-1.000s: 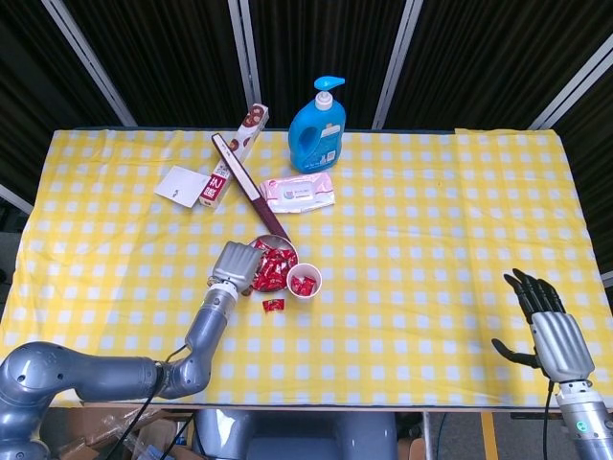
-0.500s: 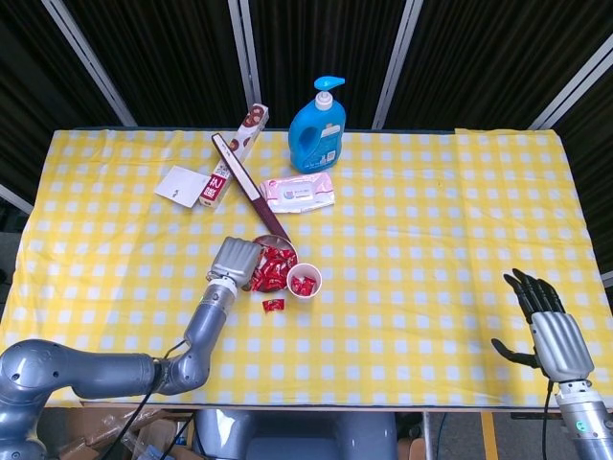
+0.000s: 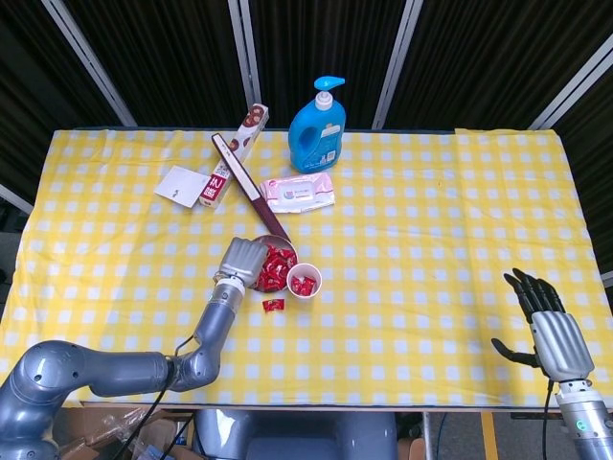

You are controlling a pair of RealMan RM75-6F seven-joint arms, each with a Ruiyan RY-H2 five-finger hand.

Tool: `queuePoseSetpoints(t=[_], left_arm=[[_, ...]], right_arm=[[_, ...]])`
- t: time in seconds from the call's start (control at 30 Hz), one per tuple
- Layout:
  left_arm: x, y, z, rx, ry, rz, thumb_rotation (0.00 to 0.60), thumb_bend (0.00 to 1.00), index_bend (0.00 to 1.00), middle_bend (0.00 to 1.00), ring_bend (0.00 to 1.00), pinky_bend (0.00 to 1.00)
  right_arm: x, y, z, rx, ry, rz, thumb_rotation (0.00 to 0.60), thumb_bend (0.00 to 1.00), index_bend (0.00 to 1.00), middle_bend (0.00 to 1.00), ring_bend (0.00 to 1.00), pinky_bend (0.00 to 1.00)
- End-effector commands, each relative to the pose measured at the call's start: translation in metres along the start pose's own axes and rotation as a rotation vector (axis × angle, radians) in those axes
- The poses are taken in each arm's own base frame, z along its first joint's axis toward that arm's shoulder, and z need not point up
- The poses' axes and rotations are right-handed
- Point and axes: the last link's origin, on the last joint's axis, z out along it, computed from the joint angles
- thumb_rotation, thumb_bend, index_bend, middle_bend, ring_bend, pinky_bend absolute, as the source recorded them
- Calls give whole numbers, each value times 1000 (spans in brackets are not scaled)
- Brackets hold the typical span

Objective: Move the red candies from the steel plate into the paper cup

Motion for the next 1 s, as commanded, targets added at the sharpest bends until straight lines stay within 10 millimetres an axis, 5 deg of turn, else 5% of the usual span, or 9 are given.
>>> queuePoseSetpoints(t=[0.03,0.37,1.0], left_arm=[[-1,1,1,0,0,4,600,323,456,500,810,889],[-5,5,2,-1,14,15,600,430,558,654,820,898],[28,-9,-20,-15,107,-40,600,434,567,666,821,899]], right_arm=[[0,0,0,0,-1,1,600,278,0,0,0,0],[0,0,0,0,0,6,600,277,0,0,0,0],[1,0,-1,5,9,9,600,277,0,0,0,0]])
